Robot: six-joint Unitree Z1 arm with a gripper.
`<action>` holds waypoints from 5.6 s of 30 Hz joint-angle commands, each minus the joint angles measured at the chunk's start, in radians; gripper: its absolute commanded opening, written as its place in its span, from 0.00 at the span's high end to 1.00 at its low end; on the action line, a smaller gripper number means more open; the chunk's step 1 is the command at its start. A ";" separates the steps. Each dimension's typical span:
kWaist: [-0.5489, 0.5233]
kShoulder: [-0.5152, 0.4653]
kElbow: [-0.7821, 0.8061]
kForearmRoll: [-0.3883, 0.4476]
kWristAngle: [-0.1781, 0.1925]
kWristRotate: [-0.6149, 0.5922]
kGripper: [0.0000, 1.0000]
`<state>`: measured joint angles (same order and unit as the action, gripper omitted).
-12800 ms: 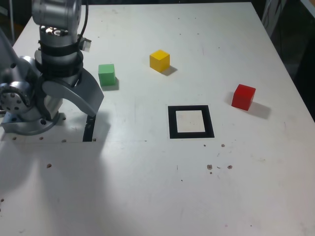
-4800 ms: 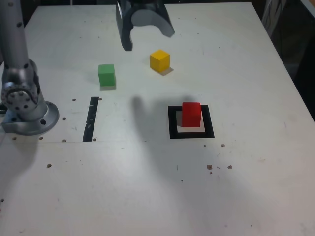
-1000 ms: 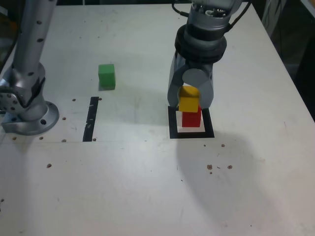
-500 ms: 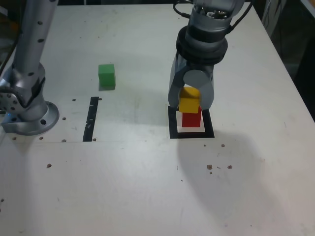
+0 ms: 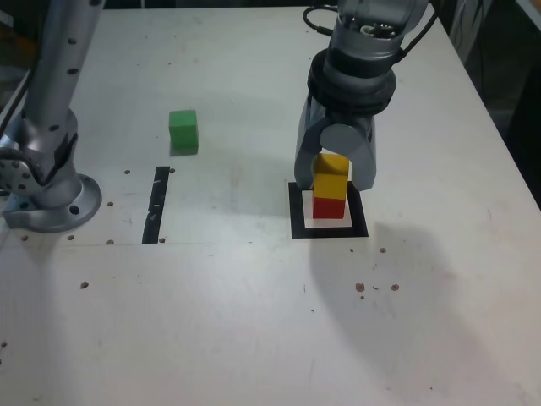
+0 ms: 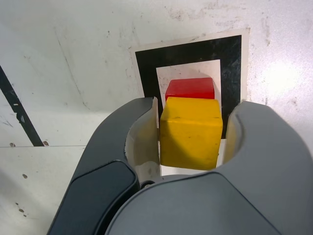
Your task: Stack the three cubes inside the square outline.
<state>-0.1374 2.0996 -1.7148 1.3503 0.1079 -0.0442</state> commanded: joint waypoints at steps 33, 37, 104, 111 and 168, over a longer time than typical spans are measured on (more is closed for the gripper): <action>0.585 -0.383 0.576 -0.096 0.182 0.386 0.01; 0.632 -0.344 0.625 -0.154 0.182 0.445 0.01; 0.275 -0.319 0.263 0.205 0.097 0.232 0.81; 0.061 -0.284 0.006 0.272 0.086 0.130 0.82; -0.024 0.002 -0.177 0.262 0.025 0.097 0.82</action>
<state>-0.1677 2.0933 -1.8969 1.6063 0.1369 0.0484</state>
